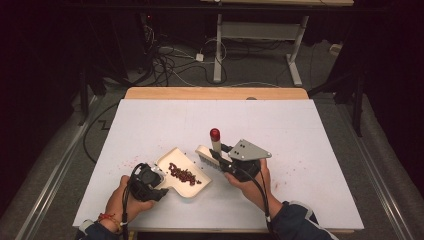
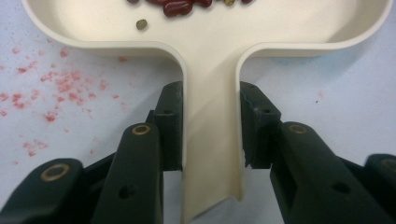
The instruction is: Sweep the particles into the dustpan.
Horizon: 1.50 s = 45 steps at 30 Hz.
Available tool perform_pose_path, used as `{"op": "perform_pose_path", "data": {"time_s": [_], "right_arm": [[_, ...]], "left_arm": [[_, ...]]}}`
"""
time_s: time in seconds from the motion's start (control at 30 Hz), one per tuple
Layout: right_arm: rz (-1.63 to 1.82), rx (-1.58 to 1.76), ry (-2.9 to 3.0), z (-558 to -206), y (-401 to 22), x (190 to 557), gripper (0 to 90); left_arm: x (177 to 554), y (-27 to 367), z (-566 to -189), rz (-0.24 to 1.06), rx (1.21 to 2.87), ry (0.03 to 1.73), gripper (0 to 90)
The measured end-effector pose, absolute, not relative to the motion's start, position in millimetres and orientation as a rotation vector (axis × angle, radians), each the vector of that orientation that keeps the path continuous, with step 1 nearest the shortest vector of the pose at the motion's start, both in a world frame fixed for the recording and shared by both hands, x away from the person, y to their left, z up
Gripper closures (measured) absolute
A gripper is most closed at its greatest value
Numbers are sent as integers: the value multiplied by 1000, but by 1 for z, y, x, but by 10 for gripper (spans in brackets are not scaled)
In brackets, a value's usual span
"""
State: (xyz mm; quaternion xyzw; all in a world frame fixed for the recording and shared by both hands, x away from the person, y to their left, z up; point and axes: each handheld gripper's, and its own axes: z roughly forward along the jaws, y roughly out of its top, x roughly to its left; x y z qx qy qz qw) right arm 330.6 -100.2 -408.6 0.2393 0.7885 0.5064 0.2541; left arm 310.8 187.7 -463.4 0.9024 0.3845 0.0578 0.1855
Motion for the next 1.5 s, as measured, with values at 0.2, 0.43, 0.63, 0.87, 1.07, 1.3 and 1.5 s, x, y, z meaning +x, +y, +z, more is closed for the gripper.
{"op": "perform_pose_path", "data": {"time_s": [0.2,0.43,0.63,0.87,1.07,1.3,1.5], "right_arm": [[1390,588,2185,-408,-84,305,707],[1467,576,2157,-401,-88,306,707],[1435,565,2087,-399,-95,320,707],[1358,559,2086,-414,-90,337,707],[1421,498,2163,-414,-78,324,707],[1484,494,2124,-399,-86,320,707],[1460,540,2085,-398,-85,341,707]], "left_arm": [[310,187,-464,166,2542,1092,639],[310,187,-465,162,2544,1094,639],[311,188,-465,159,2543,1091,639],[312,188,-466,157,2534,1097,639],[313,189,-465,144,2531,1099,639],[313,192,-465,142,2523,1109,638],[314,197,-465,138,2513,1128,638]]}}
